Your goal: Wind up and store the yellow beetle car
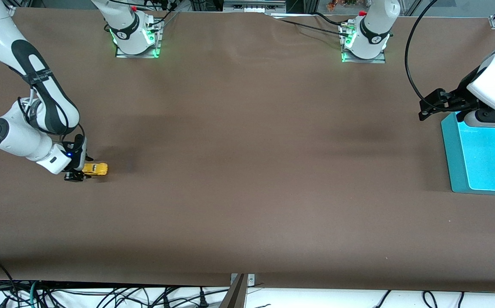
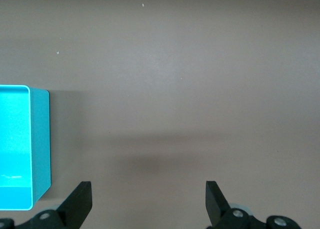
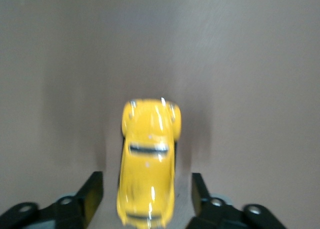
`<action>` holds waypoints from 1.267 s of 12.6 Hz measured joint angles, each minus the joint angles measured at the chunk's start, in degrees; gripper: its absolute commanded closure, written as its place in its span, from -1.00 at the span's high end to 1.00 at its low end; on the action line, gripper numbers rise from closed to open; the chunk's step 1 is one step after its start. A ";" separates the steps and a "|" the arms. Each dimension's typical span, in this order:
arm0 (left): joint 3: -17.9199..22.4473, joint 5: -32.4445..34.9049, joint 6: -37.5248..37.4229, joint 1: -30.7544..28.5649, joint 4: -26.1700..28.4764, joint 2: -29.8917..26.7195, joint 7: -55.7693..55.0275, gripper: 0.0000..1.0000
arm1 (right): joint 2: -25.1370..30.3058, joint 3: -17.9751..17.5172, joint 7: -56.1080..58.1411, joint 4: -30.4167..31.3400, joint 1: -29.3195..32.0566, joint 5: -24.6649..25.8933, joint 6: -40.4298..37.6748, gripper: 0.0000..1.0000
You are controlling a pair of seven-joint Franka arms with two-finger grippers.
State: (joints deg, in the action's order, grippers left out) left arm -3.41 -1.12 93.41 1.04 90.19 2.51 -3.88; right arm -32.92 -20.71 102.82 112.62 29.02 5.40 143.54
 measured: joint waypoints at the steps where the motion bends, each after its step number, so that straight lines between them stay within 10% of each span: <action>1: 0.00 0.00 0.00 -0.01 0.00 0.00 0.00 1.00 | 0.12 -1.25 -1.79 -1.50 -0.01 0.04 -2.41 1.00; 16: 0.04 0.00 -0.06 -0.03 -0.06 0.03 0.00 1.00 | 33.49 -5.98 -44.18 -7.06 -5.28 0.00 -30.93 1.00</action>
State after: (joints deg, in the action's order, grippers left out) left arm -3.36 -1.12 93.35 1.00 90.12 2.54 -3.88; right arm 0.57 -26.69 58.65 105.56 23.73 5.40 112.60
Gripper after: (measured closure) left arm 0.000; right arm 0.000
